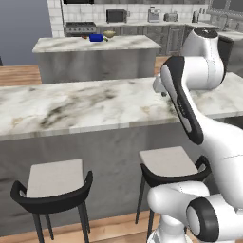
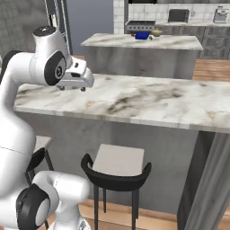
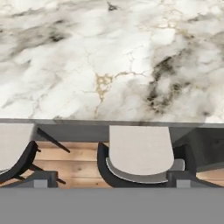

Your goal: Place the two vegetables and bowl onto the tray for setting up a vegetable dip station.

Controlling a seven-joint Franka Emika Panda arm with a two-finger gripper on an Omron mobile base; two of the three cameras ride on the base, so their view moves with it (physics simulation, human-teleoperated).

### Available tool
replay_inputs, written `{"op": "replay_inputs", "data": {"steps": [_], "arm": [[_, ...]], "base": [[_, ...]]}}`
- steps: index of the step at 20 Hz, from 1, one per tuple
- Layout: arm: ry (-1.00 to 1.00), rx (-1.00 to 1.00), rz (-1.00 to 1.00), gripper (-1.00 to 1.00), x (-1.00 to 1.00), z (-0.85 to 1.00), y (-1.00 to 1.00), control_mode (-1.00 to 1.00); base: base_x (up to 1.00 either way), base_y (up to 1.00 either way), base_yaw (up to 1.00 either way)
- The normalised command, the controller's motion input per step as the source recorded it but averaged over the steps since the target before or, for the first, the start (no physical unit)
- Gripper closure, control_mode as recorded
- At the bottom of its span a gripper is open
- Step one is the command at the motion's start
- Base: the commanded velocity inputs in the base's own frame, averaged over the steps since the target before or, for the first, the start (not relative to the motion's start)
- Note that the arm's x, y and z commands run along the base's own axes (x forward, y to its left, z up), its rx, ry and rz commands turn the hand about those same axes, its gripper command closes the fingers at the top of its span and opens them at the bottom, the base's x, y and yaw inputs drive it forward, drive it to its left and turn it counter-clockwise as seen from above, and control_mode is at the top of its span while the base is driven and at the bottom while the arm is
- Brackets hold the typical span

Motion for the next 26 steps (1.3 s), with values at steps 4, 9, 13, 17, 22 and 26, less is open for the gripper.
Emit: {"op": "replay_inputs", "data": {"steps": [4, 9, 13, 17, 22, 26], "arm": [[-0.12, -0.04, -0.05, -1.0, -0.52, 0.57, -0.11, -1.0], [-0.1, -0.01, -0.03, -1.0, -0.8, 0.43, -0.21, -1.0], [-0.06, 0.0, 0.0, -1.0, -0.89, 0.34, -0.21, -1.0], [-0.02, 0.0, 0.0, -1.0, -0.91, 0.06, -0.06, -1.0], [0.0, 0.0, 0.0, -1.0, -0.98, 0.0, 0.01, -1.0], [0.0, 0.0, 0.0, -1.0, -1.0, 0.0, 0.0, -1.0]], "base": [[0.0, 0.0, 0.0], [0.0, 0.0, 0.0], [0.0, 0.0, 0.0], [0.0, 0.0, 0.0], [0.0, 0.0, 0.0], [0.0, 0.0, 0.0]]}}
